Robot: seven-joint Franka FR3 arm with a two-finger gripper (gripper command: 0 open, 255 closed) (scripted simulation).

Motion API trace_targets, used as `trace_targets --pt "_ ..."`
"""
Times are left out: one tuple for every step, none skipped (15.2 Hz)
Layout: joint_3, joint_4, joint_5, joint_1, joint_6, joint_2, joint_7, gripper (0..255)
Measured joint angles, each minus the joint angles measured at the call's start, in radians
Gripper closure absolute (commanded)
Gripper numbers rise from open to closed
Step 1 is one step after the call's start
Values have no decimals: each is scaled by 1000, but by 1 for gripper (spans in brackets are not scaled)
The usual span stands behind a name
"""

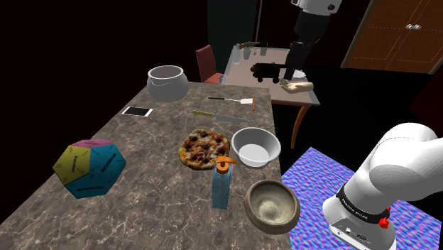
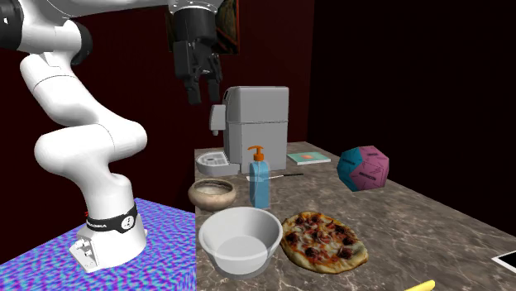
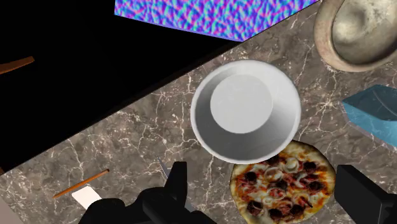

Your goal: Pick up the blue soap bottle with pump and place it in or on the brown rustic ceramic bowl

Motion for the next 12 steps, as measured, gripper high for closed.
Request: trace_targets --pt "0 0 0 0 0 0 0 0" --pt "9 -7 5 5 7 2 7 0" --pt "23 -15 12 11 20 9 17 0" --pt "38 -23 20 19 28 11 27 0" --pt "56 -34 30 28 41 15 40 0" --pt "72 -38 38 36 52 24 51 0" --pt "98 -52 52 48 71 32 71 0" --pt "116 -60 62 57 85 40 84 0" --pt "138 -56 72 67 96 57 100 0" --pt "153 -64 79 74 112 68 109 0" --pt "174 -65 88 83 130 87 124 0" --pt "196 -61 97 92 142 104 140 0"
